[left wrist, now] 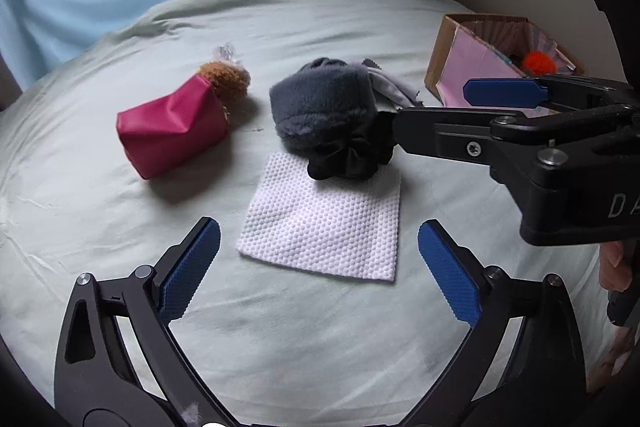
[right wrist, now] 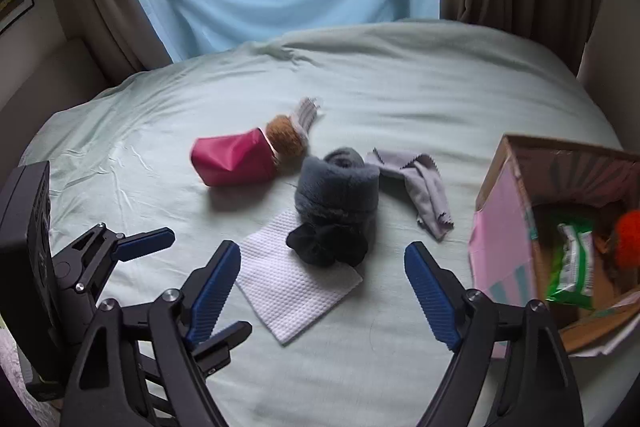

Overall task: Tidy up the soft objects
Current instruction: 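Grasp the white wipe with the left tool while the right tool grasps the grey sock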

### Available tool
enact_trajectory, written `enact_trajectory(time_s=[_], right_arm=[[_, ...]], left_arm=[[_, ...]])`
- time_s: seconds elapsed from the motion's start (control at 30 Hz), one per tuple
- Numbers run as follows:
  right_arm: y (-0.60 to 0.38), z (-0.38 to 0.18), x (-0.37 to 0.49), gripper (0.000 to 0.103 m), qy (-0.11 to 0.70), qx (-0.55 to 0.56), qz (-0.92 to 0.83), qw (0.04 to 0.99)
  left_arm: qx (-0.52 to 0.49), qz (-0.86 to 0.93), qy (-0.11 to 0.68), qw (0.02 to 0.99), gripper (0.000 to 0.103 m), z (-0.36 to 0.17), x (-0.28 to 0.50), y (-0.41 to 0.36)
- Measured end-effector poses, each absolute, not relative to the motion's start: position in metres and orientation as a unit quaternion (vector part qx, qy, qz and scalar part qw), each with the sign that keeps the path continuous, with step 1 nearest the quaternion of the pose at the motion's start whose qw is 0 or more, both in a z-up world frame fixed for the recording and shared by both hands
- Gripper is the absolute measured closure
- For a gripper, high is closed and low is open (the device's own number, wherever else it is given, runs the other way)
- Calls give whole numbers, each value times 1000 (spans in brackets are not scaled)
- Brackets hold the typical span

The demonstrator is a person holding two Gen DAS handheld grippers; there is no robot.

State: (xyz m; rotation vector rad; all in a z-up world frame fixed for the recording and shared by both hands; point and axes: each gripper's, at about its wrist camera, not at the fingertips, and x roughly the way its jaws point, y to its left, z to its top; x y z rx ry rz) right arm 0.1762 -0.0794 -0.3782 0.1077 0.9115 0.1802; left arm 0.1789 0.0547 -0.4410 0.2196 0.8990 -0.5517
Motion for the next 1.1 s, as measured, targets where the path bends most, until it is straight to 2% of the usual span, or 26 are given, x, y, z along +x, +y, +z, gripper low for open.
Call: enact_trajectory(time_s=[0.2, 0.27, 0.4, 0.47, 0.53, 0.57, 0.63, 0.7, 0.73, 0.77, 0.83, 0.93, 1.1], right_arm=[[-82, -420, 196, 29, 453, 64, 93, 885], [-82, -428, 199, 33, 454, 72, 98, 882], [-81, -438, 207, 37, 452, 76, 105, 882], [-79, -442, 211, 39, 453, 76, 109, 882], [-77, -444, 216, 48, 454, 75, 114, 880], [-77, -445, 218, 50, 454, 75, 115, 880], [-78, -446, 220, 57, 454, 77, 115, 880], [-79, -446, 220, 66, 455, 79, 116, 879], [-79, -447, 221, 70, 458, 79, 117, 878], [-79, -447, 221, 71, 459, 77, 117, 877], [-77, -447, 218, 78, 458, 71, 121, 878], [-76, -443, 216, 84, 455, 68, 122, 879], [-81, -432, 213, 85, 447, 81, 117, 883]], left_arm=[[106, -276, 438, 849, 12, -485, 193, 42], [108, -275, 440, 848, 15, -495, 197, 40], [106, -277, 432, 851, 17, -501, 200, 38], [104, -277, 434, 851, 22, -502, 201, 37], [100, -278, 435, 850, 37, -501, 203, 39], [100, -278, 437, 850, 40, -500, 205, 38], [102, -280, 439, 848, 56, -498, 206, 37], [107, -284, 440, 845, 63, -496, 207, 35], [108, -288, 441, 843, 72, -495, 207, 34], [111, -290, 441, 842, 75, -495, 206, 32], [115, -293, 442, 840, 84, -493, 204, 31], [114, -295, 443, 839, 92, -489, 201, 29], [112, -297, 432, 844, 93, -471, 190, 33]])
